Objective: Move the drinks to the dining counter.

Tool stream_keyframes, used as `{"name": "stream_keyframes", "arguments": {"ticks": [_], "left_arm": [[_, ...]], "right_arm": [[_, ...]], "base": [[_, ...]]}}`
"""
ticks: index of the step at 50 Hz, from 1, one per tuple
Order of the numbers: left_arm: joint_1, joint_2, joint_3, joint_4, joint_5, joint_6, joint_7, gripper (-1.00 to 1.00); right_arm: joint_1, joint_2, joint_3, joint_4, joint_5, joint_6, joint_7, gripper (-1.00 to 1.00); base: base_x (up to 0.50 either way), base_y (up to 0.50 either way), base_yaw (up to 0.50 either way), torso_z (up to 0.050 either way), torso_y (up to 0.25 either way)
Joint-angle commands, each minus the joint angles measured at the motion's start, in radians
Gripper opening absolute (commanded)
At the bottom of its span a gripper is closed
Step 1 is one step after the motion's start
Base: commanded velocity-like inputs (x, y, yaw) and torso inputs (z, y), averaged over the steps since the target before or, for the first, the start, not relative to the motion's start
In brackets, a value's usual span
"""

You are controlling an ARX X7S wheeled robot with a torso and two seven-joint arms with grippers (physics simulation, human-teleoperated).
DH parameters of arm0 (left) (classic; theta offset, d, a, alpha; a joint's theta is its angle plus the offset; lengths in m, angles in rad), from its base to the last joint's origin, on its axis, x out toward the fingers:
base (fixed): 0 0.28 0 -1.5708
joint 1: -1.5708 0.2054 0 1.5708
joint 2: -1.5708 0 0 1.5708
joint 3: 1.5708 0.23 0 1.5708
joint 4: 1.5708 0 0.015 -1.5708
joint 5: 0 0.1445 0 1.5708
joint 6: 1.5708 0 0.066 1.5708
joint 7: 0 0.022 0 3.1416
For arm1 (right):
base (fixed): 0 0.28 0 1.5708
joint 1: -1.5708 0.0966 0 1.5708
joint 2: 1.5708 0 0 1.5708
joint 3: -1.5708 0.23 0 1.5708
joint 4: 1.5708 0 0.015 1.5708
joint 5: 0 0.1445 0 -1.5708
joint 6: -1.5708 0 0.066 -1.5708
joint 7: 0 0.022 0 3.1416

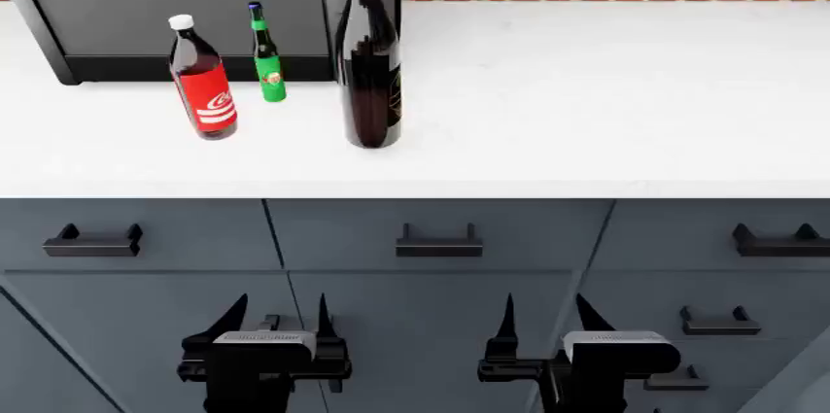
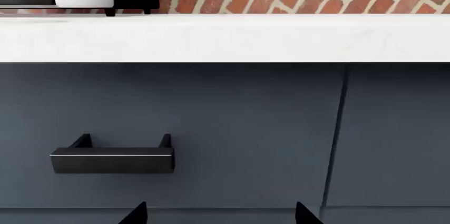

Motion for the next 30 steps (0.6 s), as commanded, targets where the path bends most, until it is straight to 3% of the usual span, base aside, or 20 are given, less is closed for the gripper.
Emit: {"name": "stream_keyframes", "arguments": {"ticks": [1,9,11,15,16,20,25,27,28,30], "left_arm": [[-0.007,-0.019,0.03,-0.012,0.017,0.004,-0.028,1.0],[-0.011,-0.038,0.038,-0.004,-0.059,-0.017,-0.042,1.0],[0.007,-0.043,0.021,0.04,-0.098,-0.038,-0.045,1.0],[0.016,-0.1,-0.008,0.315,-0.161,-0.215,-0.045,1.0],[-0.002,-0.13,-0.007,0.395,-0.181,-0.347,-0.046,1.0],[-0.089,-0.212,-0.084,0.639,-0.186,-0.597,-0.102,1.0],[-0.191,-0.241,-0.174,0.728,-0.307,-0.74,-0.065,1.0],[-0.235,-0.281,-0.161,0.742,-0.291,-0.783,-0.072,1.0],[-0.267,-0.299,-0.16,0.736,-0.289,-0.808,-0.073,1.0],[-0.327,-0.32,-0.186,0.738,-0.316,-0.865,-0.067,1.0]], "right_arm": [[0.001,0.014,-0.014,-0.005,0.03,-0.001,0.016,1.0],[0.019,0.044,-0.062,0.023,-0.002,-0.002,0.067,1.0],[-0.003,0.059,-0.07,-0.069,-0.006,0.048,0.067,1.0],[0.029,0.083,-0.053,-0.419,0.016,0.418,0.063,1.0],[0.042,0.083,-0.038,-0.493,0.026,0.496,0.07,1.0],[0.183,0.1,-0.007,-0.699,0.021,0.915,0.089,1.0],[0.36,0.094,0.074,-0.874,0.096,1.175,0.033,1.0],[0.414,0.179,-0.019,-0.875,0.05,1.204,0.054,1.0],[0.449,0.13,0.069,-0.883,0.121,1.244,-0.013,1.0],[0.507,0.155,0.062,-0.898,0.133,1.281,-0.03,1.0]], "base": [[0.0,0.0,0.0,0.0,0.0],[0.0,0.0,0.0,0.0,0.0],[0.0,0.0,0.0,0.0,0.0],[0.0,0.0,0.0,0.0,0.0],[0.0,0.0,0.0,0.0,0.0],[0.0,0.0,0.0,0.0,0.0],[0.0,0.0,0.0,0.0,0.0],[0.0,0.0,0.0,0.0,0.0],[0.0,0.0,0.0,0.0,0.0],[0.0,0.0,0.0,0.0,0.0]]}}
